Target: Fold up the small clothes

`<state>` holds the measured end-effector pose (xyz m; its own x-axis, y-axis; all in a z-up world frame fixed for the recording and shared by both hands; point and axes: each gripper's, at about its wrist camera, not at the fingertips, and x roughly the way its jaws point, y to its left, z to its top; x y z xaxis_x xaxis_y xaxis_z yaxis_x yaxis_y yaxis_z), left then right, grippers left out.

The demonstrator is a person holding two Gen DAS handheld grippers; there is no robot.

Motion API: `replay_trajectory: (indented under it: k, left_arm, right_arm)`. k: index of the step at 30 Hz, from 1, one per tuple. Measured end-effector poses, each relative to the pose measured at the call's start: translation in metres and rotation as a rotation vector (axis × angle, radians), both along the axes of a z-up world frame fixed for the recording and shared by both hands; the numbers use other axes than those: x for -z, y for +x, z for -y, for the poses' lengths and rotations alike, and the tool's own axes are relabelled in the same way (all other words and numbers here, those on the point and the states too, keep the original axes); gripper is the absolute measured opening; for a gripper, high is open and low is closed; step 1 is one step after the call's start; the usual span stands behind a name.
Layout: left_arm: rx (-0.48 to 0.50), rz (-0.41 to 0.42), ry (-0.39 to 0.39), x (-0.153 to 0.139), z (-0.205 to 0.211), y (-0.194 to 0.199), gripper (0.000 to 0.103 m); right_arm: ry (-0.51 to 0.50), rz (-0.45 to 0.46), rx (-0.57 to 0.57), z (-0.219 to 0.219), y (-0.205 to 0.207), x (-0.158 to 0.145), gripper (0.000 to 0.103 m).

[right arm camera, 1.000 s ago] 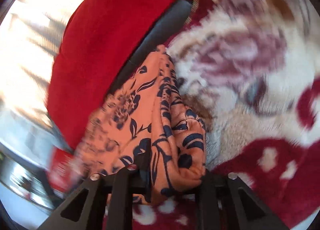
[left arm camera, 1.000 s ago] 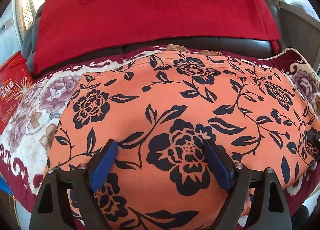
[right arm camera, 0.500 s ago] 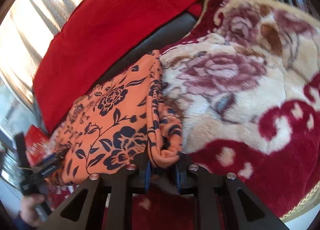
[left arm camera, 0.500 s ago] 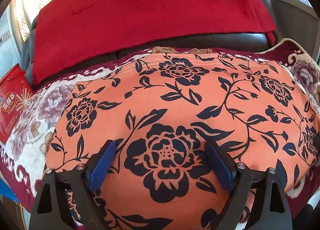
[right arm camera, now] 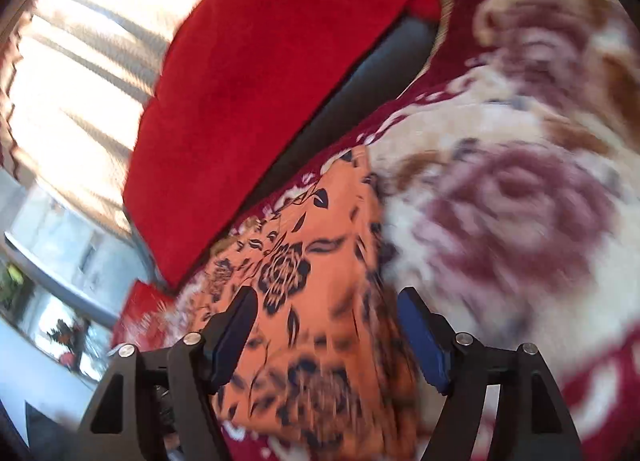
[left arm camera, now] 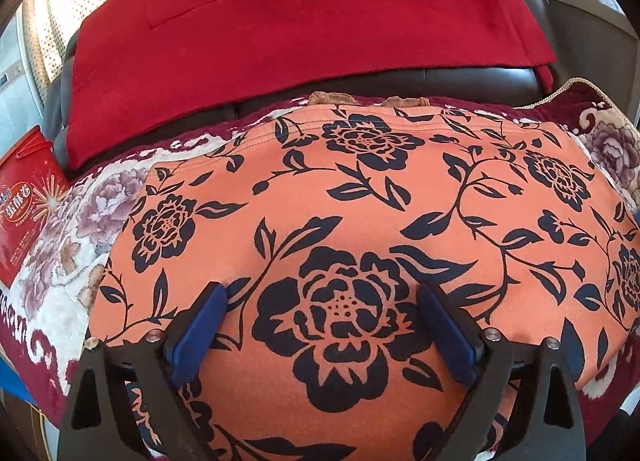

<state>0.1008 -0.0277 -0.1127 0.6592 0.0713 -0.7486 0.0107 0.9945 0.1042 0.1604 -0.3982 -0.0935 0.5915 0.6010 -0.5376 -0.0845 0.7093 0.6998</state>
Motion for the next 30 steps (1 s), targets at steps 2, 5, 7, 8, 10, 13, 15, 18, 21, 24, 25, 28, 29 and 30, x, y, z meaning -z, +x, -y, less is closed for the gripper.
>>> replay_trajectory:
  k: [2, 5, 7, 8, 10, 13, 15, 18, 21, 24, 25, 28, 29, 30]
  left_arm:
    - [0.001, -0.002, -0.004, 0.0, -0.001, 0.001, 0.097]
    - [0.003, -0.001, -0.011, 0.001, -0.002, 0.002, 0.098]
    - [0.004, 0.001, -0.02, 0.001, -0.004, 0.003, 0.099]
    - [0.005, 0.003, -0.023, 0.002, -0.005, 0.003, 0.099]
    - [0.008, 0.006, -0.03, 0.003, -0.006, 0.004, 0.1]
    - [0.013, 0.013, -0.047, 0.005, -0.01, 0.004, 0.102]
    - [0.013, 0.015, -0.049, 0.006, -0.011, 0.005, 0.102]
    - [0.019, 0.011, -0.054, 0.006, -0.013, 0.005, 0.102]
    - [0.022, 0.001, -0.06, 0.006, -0.016, 0.007, 0.102]
    - [0.02, -0.009, -0.062, 0.001, -0.018, 0.008, 0.102]
    - [0.022, -0.01, -0.065, -0.002, -0.018, 0.007, 0.102]
    - [0.032, 0.029, -0.079, -0.016, -0.022, -0.006, 0.101]
    - [0.033, 0.049, -0.074, -0.021, -0.025, -0.012, 0.101]
    - [0.03, 0.062, -0.069, -0.024, -0.027, -0.017, 0.101]
  right_arm:
    - [-0.008, -0.041, -0.04, -0.011, 0.037, 0.005, 0.076]
    - [-0.054, -0.113, -0.065, -0.024, 0.076, 0.018, 0.074]
    - [-0.093, -0.13, -0.117, -0.036, 0.093, 0.021, 0.064]
    - [-0.159, -0.131, -0.134, -0.046, 0.098, 0.019, 0.034]
    - [-0.266, -0.113, -0.159, -0.062, 0.097, 0.007, 0.017]
    - [-0.536, 0.054, -0.138, -0.089, 0.076, -0.023, 0.014]
    - [-0.569, -0.017, -0.103, -0.087, 0.088, -0.007, 0.014]
    - [-0.52, -0.054, -0.005, -0.074, 0.088, 0.007, 0.024]
    - [-0.552, -0.056, 0.116, -0.064, 0.073, -0.004, 0.058]
    - [-0.438, -0.023, 0.175, -0.051, 0.042, -0.021, 0.063]
    - [-0.396, 0.001, 0.165, -0.05, 0.03, -0.027, 0.063]
    - [-0.261, 0.055, 0.098, -0.06, -0.015, -0.036, 0.063]
    - [-0.202, 0.055, 0.072, -0.064, -0.032, -0.034, 0.063]
    - [-0.138, 0.046, 0.052, -0.066, -0.05, -0.029, 0.064]
